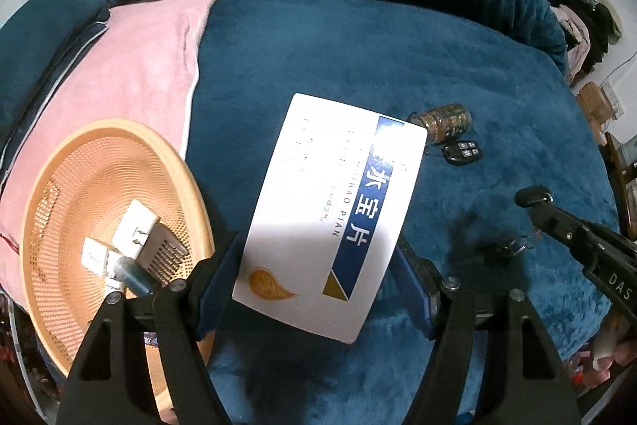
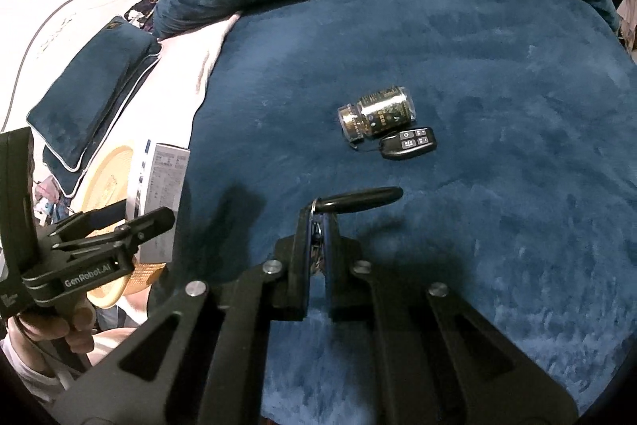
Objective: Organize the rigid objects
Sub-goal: 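Carry the white medicine box and black key fob over the orange basket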
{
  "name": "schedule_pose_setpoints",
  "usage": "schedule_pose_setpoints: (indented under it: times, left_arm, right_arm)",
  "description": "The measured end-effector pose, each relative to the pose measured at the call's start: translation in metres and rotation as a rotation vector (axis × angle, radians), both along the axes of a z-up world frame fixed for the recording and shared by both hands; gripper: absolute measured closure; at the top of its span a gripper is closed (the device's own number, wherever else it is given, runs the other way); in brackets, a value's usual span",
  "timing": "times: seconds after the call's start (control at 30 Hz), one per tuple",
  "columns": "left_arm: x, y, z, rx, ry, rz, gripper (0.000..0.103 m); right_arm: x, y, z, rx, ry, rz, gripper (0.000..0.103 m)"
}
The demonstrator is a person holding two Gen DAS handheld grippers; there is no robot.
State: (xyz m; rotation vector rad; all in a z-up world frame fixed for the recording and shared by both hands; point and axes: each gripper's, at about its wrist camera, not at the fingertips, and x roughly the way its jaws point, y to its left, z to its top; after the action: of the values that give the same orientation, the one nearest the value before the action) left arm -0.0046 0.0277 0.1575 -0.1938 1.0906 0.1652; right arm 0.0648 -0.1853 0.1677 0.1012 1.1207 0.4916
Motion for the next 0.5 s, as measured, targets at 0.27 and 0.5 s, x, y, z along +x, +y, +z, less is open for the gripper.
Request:
schedule_pose_setpoints:
  times: [0.27, 0.5]
  left_arm:
    - [-0.019, 0.01, 0.014, 0.005, -0.035, 0.037, 0.028]
    - [-0.04, 0.027, 0.024, 0.008, -0.058, 0.094, 0.028]
  right_arm:
    - [-0.01, 0.003, 0.014, -0.003, -0.026, 0.025, 0.097]
    - [-0.015, 0.024, 0.025, 0.001, -0.055, 0.078, 0.097]
